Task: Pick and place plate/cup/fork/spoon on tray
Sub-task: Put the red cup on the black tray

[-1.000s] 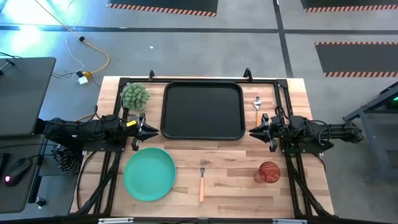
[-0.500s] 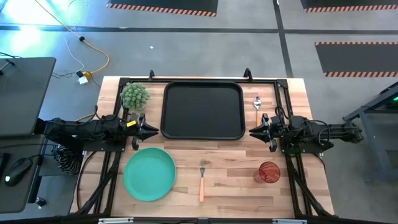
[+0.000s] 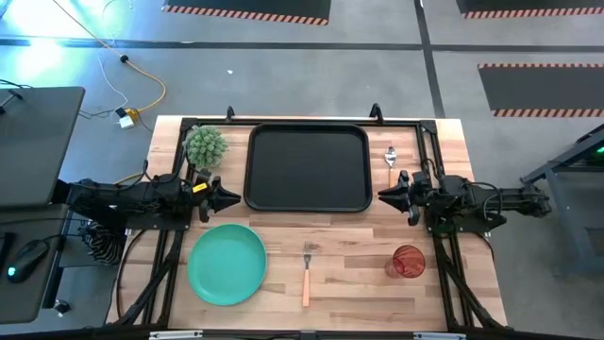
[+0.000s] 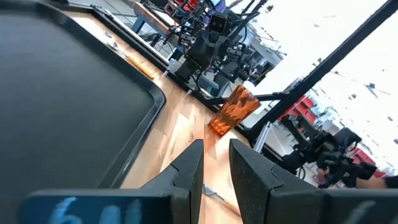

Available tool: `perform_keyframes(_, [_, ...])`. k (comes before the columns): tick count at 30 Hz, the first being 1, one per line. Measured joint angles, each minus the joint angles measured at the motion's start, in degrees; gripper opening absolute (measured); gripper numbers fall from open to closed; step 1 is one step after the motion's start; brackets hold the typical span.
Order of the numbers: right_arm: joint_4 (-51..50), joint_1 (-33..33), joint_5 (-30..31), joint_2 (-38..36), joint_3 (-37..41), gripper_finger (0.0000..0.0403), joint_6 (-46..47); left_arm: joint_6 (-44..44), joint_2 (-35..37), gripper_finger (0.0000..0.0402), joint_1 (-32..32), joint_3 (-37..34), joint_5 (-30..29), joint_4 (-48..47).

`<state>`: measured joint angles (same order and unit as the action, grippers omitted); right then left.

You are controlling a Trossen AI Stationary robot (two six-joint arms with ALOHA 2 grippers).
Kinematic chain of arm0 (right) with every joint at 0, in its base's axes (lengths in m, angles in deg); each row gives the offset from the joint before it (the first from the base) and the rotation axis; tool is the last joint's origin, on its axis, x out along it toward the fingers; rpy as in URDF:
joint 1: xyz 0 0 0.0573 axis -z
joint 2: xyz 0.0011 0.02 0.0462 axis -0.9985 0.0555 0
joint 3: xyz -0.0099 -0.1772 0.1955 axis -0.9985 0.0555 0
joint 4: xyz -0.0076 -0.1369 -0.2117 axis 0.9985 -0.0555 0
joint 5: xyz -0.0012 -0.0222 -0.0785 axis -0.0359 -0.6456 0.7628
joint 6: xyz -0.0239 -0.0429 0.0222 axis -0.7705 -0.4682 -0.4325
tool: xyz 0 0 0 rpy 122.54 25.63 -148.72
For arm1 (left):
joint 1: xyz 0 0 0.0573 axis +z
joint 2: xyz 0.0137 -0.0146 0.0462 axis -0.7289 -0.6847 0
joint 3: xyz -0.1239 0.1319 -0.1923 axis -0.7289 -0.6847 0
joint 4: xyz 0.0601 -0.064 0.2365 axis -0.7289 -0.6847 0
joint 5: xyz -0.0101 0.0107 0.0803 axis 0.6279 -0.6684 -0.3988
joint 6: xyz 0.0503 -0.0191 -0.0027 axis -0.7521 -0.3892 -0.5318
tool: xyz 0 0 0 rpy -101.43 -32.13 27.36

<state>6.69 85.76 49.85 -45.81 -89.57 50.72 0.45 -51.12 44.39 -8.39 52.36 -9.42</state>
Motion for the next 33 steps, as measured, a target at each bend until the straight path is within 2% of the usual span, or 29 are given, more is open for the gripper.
perform_keyframes(6, [4.1,0.0,3.2,0.0,0.0,0.0075,3.0,0.5,0.0,0.0067,0.0,0.0,0.0,0.3])
perform_keyframes(12, [14.4,0.0,7.3,0.0,0.0,0.0075,4.5,0.5,0.0,0.0067,0.0,0.0,-0.1,3.5])
perform_keyframes(21, [26.1,0.0,8.2,0.0,-0.1,0.0075,4.3,0.4,0.0,0.0067,0.0,0.0,-2.5,9.6])
perform_keyframes(27, [21.8,0.0,8.5,0.0,-5.4,0.0092,2.9,0.4,0.0,0.0067,0.0,0.0,-3.2,9.5])
perform_keyframes(33, [3.1,0.0,7.2,0.3,-17.5,0.013,-0.3,0.4,0.0,0.0067,0.0,0.0,-3.2,9.4])
